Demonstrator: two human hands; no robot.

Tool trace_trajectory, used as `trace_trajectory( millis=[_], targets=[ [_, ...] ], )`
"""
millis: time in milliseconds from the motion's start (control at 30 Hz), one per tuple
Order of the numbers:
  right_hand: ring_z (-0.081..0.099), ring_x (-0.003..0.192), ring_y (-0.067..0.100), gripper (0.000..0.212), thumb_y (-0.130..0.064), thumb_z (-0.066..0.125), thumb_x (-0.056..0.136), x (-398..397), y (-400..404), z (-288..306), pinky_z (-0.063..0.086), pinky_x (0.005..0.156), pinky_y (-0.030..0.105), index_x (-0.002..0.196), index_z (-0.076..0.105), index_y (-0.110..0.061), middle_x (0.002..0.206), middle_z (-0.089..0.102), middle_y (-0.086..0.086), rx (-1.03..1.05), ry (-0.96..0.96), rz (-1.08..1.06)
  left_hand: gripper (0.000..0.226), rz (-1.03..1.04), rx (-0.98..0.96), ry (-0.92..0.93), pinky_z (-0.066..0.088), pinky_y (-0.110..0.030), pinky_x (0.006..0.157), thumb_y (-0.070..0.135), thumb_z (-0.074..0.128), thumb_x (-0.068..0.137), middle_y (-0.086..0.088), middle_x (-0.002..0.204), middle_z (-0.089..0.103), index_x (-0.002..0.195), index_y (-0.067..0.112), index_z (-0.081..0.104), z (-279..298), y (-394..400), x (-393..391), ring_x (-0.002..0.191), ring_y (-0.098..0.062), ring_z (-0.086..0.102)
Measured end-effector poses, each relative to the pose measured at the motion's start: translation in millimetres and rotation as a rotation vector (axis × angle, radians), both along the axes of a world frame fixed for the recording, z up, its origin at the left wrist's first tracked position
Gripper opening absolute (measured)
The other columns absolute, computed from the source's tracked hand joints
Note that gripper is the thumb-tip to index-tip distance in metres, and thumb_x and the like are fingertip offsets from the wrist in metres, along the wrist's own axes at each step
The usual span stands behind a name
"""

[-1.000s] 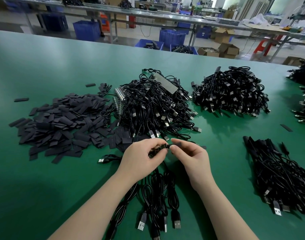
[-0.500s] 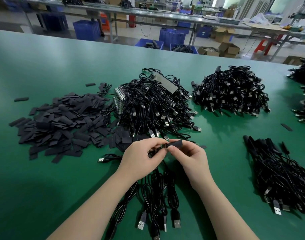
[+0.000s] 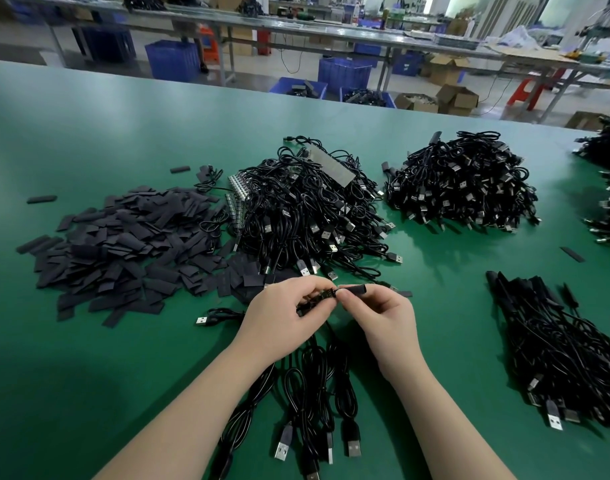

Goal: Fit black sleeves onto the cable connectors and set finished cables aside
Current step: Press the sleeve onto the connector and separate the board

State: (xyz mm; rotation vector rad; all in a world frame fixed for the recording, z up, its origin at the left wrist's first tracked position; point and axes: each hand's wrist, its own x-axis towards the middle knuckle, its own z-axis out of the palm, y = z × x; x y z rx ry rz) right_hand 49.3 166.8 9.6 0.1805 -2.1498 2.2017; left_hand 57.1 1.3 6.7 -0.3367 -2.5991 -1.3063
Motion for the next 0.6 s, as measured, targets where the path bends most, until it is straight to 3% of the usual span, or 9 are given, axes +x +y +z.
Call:
trace_trajectory(
  millis=[167, 333, 600],
  targets=[
    [0.069, 0.075, 0.003, 0.019, -0.011, 0.077, 0.081, -0.8, 2.0, 0.4, 0.051, 0.068, 0.012, 0.074, 0.079, -0.028, 0.078, 0.076, -0.003, -0.089, -0.03, -0.082, 0.036, 0.021, 0.004, -0.073, 0.049, -0.017, 0.084, 0.05, 0.065, 0.085, 0.037, 0.088, 0.062, 0.117, 0.058, 0.05, -2.4, -1.7, -1.9, 0.095, 0.012, 0.059],
    [0.067, 0.07, 0.0, 0.023, -0.006, 0.077, 0.081, 0.0, 0.0, -0.7, 0.049, 0.065, 0.01, 0.072, 0.078, -0.028, 0.075, 0.075, -0.006, -0.03, 0.034, -0.062, 0.024, 0.013, -0.002, -0.084, 0.054, -0.031, 0.087, 0.043, 0.066, 0.087, 0.019, 0.101, 0.07, 0.111, 0.045, 0.065, -2.7, -1.2, -2.6, 0.097, 0.007, 0.062],
    [0.068, 0.075, 0.002, 0.035, -0.005, 0.079, 0.079, -0.1, -0.2, -2.6, 0.05, 0.069, 0.012, 0.075, 0.078, -0.04, 0.079, 0.076, -0.01, 0.1, 0.162, -0.06, 0.027, -0.014, -0.03, -0.064, 0.054, -0.035, 0.083, 0.038, 0.066, 0.089, 0.018, 0.101, 0.07, 0.115, 0.042, 0.065, -0.1, -2.5, -0.9, 0.097, 0.003, 0.063]
  ],
)
